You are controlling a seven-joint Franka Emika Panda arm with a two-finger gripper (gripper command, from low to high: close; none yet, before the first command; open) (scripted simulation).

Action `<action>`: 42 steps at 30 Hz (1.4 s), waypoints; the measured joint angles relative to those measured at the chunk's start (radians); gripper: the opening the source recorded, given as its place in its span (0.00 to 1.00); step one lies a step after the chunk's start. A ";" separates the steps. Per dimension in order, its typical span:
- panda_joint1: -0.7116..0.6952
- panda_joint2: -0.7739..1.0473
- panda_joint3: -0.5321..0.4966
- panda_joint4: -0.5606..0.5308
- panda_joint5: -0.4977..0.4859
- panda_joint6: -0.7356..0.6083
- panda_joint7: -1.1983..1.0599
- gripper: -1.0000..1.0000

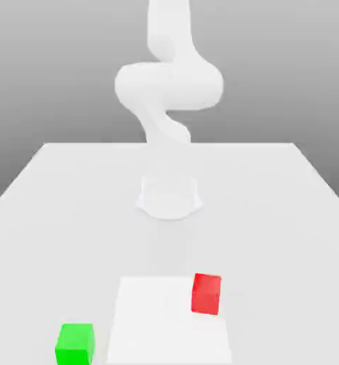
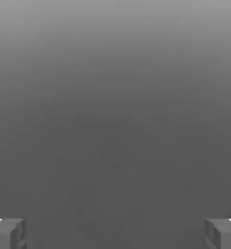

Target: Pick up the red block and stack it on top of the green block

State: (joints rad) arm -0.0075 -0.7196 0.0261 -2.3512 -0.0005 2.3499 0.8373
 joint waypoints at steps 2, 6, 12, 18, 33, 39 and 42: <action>-0.006 0.078 0.024 -0.047 -0.001 0.048 0.036 0.50; -0.016 0.229 0.068 -0.138 -0.005 0.139 0.107 0.50; -0.020 0.453 0.121 -0.273 -0.012 0.275 0.213 0.50; -0.004 0.670 0.160 -0.405 -0.006 0.408 0.307 0.50; 0.062 0.957 0.068 -0.401 -0.144 0.639 0.432 0.00; 0.039 0.765 0.122 -0.430 -0.022 0.478 0.343 0.00; 0.001 0.745 0.105 -0.396 -0.010 0.422 0.398 0.00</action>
State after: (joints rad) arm -0.0065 0.0250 0.1310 -2.7475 -0.0102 2.7717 1.2355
